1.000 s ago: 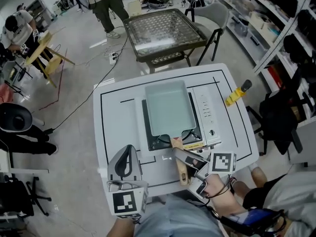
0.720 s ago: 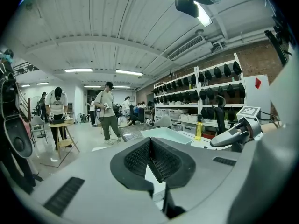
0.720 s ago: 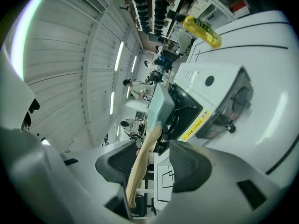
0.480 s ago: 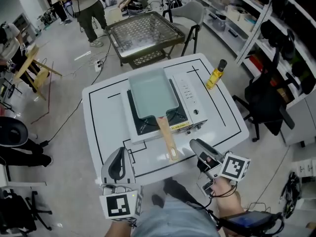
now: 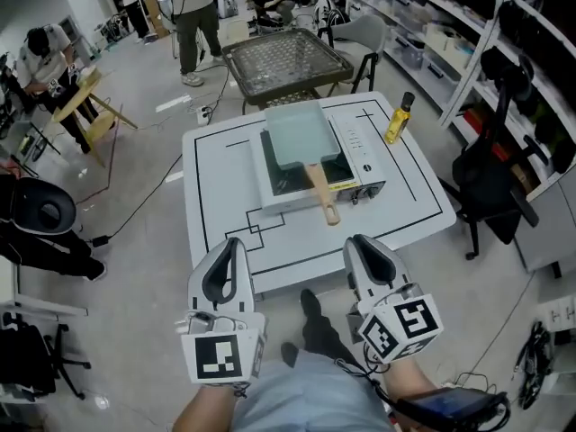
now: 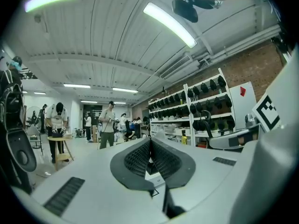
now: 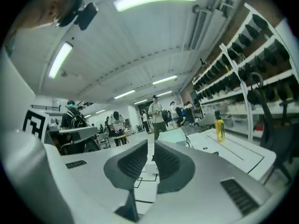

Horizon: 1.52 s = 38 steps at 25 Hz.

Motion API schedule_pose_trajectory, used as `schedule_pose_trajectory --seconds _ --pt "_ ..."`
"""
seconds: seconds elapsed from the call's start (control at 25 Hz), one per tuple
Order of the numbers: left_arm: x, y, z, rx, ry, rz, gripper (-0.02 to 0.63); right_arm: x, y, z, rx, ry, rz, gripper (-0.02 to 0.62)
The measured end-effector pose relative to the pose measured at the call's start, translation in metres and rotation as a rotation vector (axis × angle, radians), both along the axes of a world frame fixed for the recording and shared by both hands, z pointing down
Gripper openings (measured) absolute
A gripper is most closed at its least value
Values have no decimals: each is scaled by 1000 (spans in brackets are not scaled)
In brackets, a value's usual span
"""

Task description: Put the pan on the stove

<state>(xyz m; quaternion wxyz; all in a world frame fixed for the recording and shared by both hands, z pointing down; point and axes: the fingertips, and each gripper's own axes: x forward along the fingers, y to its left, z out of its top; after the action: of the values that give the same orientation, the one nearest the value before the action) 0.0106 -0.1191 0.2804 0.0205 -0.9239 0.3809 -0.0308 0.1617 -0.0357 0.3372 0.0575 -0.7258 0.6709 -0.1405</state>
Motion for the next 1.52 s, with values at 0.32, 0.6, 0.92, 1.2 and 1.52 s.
schedule_pose_trajectory --seconds 0.32,0.6,0.92,1.2,1.52 --pt "-35 30 -16 30 20 -11 18 -50 18 -21 34 208 11 58" --pt "-46 34 -21 39 31 -14 18 -66 22 -26 41 247 4 48" --pt "-54 33 -25 34 23 -34 18 -73 22 -32 63 264 0 48" --pt "-55 34 -24 35 25 -33 18 -77 21 -32 59 275 -9 48" --pt "-57 33 -24 29 22 -40 18 -79 20 -33 59 275 -16 48"
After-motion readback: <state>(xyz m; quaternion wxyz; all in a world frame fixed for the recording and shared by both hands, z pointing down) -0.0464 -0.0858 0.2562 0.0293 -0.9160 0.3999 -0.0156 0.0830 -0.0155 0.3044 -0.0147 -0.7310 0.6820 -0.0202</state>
